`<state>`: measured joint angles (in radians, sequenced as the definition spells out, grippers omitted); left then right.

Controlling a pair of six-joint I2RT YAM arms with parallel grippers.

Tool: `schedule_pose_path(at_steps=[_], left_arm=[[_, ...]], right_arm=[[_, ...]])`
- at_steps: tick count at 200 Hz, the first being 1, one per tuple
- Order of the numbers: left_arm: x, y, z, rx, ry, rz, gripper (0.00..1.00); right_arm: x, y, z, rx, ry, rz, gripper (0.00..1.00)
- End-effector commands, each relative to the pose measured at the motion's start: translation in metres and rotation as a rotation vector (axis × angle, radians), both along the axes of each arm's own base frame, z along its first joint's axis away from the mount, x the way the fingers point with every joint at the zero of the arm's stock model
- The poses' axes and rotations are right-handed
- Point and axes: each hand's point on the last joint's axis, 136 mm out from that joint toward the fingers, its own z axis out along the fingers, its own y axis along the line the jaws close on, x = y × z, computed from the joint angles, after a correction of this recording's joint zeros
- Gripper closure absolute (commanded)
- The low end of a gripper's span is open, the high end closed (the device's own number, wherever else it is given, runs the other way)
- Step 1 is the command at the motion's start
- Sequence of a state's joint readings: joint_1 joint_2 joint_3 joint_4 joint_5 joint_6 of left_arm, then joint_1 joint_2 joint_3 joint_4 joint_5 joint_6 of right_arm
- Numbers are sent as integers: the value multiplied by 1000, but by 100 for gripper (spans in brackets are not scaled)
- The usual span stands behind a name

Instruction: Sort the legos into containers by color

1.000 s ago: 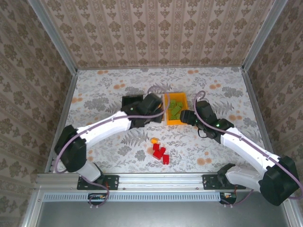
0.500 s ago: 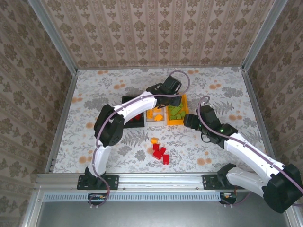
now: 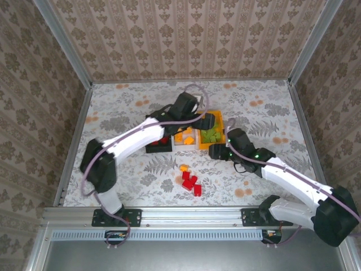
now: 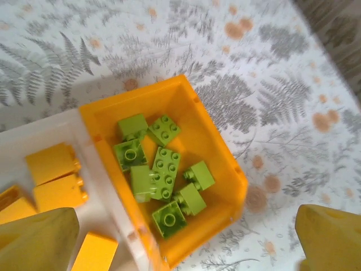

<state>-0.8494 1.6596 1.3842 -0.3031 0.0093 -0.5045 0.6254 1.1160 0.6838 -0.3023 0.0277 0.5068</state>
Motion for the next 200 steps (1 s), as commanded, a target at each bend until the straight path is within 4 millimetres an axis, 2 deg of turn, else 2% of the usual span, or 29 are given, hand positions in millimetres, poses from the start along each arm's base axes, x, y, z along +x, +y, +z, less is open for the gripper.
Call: schedule_pose_path(at_steps=[1,20,30,33,43,65,78,111,146,200], left_arm=[[-28,32,9,-40,-35,63,0],[-56,79,-6,-17,-35,145,0],[-69,105,-16,-5,-26,188,0],[-73,113,-19,0,-23,202,0],[-86,137,-29,13,-8,247,0],[-110,178,-45,17,17,319,0],[-120,195,-53,14,26,350,0],[-134,218,-68,13,50,397,0],[-136,225,-71,30,50,409,0],[-135,230,-70,38,37,419,0]], right_arm=[[-15,50,-3,-41,8,227,25],[-31,81,-19,-81,51,342,25],[-35,93,-25,-105,58,380,25],[-36,96,-34,-125,76,389,25],[-39,106,-43,-153,86,419,25],[-37,124,-57,-217,91,452,26],[-32,130,-64,-236,94,453,27],[-15,134,-82,-318,102,420,31],[-14,134,-99,-351,149,407,40],[-8,124,-101,-335,149,347,68]])
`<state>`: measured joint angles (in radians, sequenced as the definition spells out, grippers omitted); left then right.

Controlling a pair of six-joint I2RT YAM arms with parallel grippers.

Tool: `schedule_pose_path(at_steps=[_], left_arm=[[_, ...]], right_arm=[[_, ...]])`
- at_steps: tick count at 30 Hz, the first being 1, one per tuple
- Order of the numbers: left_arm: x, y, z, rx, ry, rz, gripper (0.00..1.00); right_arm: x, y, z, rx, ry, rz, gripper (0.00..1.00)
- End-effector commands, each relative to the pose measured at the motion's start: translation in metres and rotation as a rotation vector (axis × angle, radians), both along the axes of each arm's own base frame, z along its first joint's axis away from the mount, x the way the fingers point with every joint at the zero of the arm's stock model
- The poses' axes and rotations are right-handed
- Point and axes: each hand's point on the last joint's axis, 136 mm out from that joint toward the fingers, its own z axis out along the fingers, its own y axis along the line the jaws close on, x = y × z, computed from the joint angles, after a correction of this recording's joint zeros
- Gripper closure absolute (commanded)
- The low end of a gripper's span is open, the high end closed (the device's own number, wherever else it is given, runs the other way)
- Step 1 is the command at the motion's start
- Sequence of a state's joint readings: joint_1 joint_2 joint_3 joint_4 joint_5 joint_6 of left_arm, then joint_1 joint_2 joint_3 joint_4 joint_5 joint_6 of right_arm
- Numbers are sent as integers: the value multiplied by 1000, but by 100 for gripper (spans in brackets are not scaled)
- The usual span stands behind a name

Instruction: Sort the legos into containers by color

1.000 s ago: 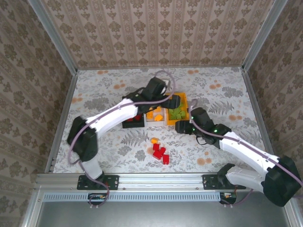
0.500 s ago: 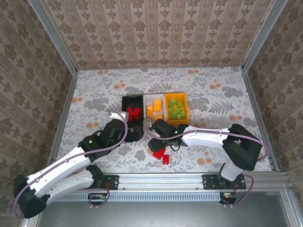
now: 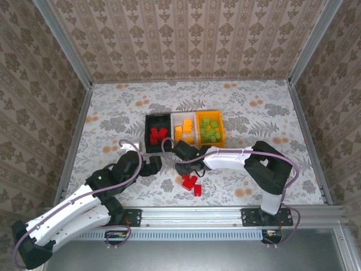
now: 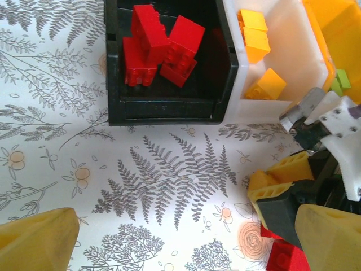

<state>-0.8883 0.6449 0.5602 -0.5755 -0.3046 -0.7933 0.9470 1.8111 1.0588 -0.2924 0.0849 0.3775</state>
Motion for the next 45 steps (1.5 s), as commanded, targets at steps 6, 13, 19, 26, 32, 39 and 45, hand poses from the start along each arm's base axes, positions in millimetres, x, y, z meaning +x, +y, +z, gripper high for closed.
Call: schedule_pose_path(at_steps=[6,13,19,26,32,39,45], left_arm=[[1,11,-2,26,-4,28,0],[2,4,-5,32,-5,-8,0],[4,-12,-17,44,35,-66,0],[3,-35,-32,69,78,-157,0],[-3,-62,-47,97,100,-293,1],[-21,-100,-69,149,112,-501,2],[-53,-142,-85,182,107,-691,6]], right_arm=[[14,-21,26,58,-62,-90,74],[45,-28,105,214,-190,-167,73],[101,-22,113,218,-188,-264,71],[154,-18,92,169,-154,-368,68],[168,-7,90,198,-133,-373,44],[163,-11,112,247,-156,-377,27],[152,-33,118,260,-170,-405,25]])
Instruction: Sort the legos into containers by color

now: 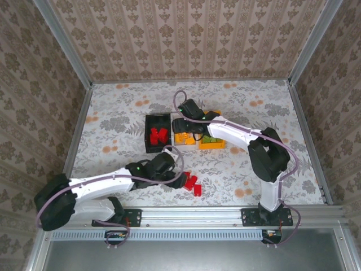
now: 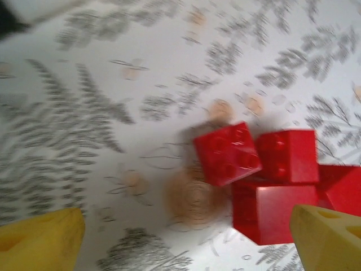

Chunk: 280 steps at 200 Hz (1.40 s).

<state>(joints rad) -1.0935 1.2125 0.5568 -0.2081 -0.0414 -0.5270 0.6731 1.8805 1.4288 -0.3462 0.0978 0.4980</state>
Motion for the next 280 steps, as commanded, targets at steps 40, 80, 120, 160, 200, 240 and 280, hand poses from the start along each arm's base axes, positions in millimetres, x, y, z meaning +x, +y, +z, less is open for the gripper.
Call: schedule_pose_path(at_steps=[40,80,120,160,200,240,280], left_arm=[[-24,-40,-18,137,-77,-206,11],[-27,-41,-32,178,-68,-218,22],[-29,-42,-34,213,-78,-233,44],[-27,-37,-8,146,-115,-200,59],[-6,-15,45,37,-194,-91,61],[71,43,100,-101,-216,262,60],[150,78,107,-116,-157,478,62]], right_arm=[[-5,-32,22,54,-31,-64,24],[-9,-40,28,62,-47,-76,23],[-10,-47,34,69,-59,-90,23],[-15,-53,40,81,-67,-100,23],[-28,-62,43,98,-65,-103,23],[-49,-70,36,113,-40,-95,24],[-68,-83,24,95,-11,-95,24]])
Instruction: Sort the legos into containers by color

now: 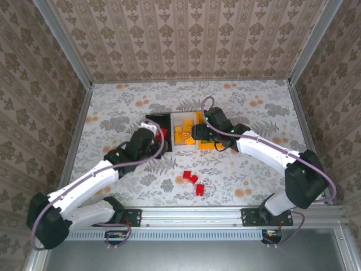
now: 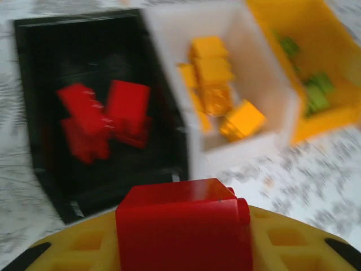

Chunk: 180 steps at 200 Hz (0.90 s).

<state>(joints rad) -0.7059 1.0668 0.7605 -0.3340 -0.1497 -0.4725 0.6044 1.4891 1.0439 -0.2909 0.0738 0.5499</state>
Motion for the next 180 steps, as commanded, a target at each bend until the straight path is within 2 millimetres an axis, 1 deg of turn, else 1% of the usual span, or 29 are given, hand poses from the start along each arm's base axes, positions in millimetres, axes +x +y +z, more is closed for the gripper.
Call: schedule_pose_path(at_steps=[1,19,28,30,37,54,76,82,92,110,124,143,154,159,164,180], left_arm=[[31,6,0,-38,69,55,62],[62,3,-2,-54,75,70,62],[76,2,-3,-49,81,80,62],[79,1,-3,-48,83,81,62],[88,0,-5,-46,91,89,63],[106,-7,-12,-42,110,87,63],[121,-10,-29,6,158,94,62],[124,-12,-33,17,170,95,60],[127,-12,-39,36,187,98,53],[132,-15,-39,35,190,100,34],[133,-17,-31,21,177,99,24],[132,-20,-12,-11,149,91,17],[127,-23,5,-39,120,83,12],[124,-25,13,-54,106,76,10],[119,-26,22,-69,89,66,9],[102,-32,48,-110,34,40,0]], right_arm=[[-12,-7,1,15,10,-2,24],[-21,-13,-3,7,18,0,24],[-26,-15,-11,-4,36,4,24],[-27,-16,-4,7,21,5,24],[-32,-18,-4,8,20,7,24],[-42,-22,-6,3,24,22,24],[-60,-20,-13,-21,45,73,24],[-65,-18,-15,-26,51,95,24],[-75,-13,-20,-30,68,142,24],[-93,-3,-27,-57,86,222,24],[-106,7,-33,-75,95,281,23],[-118,18,-42,-111,106,346,23],[-123,25,-47,-125,108,378,21],[-125,28,-49,-132,111,392,15],[-127,32,-51,-139,112,408,13],[-130,41,-56,-173,110,442,10]])
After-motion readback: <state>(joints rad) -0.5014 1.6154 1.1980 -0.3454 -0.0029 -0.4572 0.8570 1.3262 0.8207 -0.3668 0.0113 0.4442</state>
